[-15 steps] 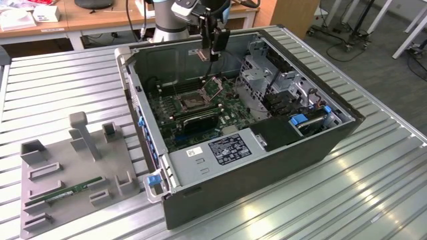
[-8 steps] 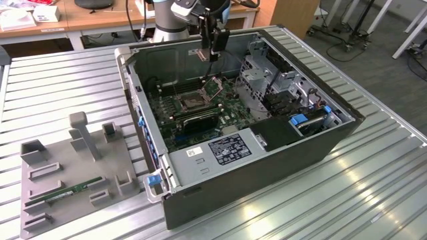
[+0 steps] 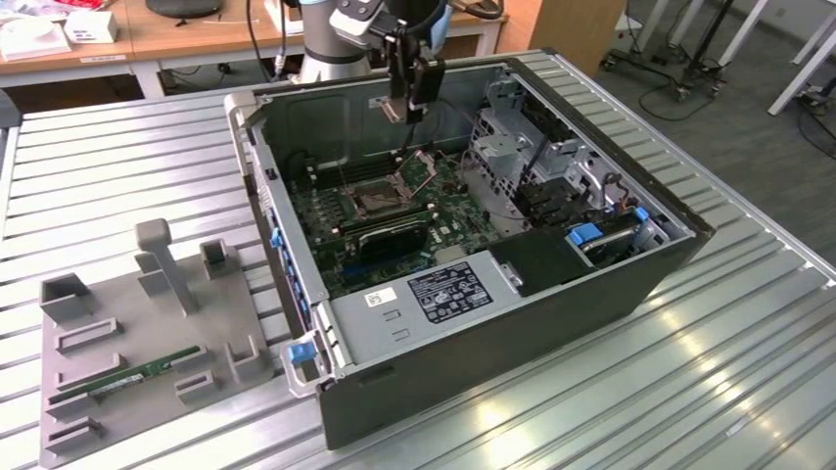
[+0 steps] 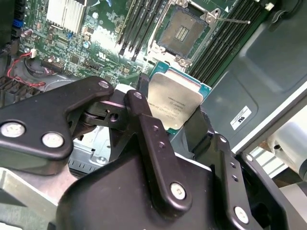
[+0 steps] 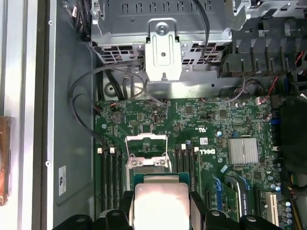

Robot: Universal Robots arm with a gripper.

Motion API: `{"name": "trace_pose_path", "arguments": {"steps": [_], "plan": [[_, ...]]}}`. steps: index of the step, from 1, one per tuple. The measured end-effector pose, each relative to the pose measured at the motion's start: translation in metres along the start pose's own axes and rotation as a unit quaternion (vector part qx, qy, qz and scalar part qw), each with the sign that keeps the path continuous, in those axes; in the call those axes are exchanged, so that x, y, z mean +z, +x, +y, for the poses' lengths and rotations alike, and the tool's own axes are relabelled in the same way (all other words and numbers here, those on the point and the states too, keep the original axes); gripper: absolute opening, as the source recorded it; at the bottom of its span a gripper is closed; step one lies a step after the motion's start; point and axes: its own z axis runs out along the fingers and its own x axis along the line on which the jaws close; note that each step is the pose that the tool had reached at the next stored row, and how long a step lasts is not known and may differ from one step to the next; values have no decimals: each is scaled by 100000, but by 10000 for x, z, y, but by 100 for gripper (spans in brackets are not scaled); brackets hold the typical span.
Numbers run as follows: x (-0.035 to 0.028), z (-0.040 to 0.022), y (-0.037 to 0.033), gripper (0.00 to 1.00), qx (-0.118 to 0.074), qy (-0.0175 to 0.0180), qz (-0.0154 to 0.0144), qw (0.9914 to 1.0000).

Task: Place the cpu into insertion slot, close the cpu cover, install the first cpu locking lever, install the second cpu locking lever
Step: 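Place the cpu into insertion slot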

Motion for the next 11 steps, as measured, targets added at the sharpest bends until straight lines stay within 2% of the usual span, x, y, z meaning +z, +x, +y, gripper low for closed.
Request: {"name": "trace_pose_path", "arguments": {"steps": [4, 9, 11], "plan": [[36, -35, -2, 55, -454, 41, 53, 99999], [104, -66, -5, 55, -705, 267, 59, 99997], [105, -66, -5, 55, -726, 277, 45, 99997]]}}
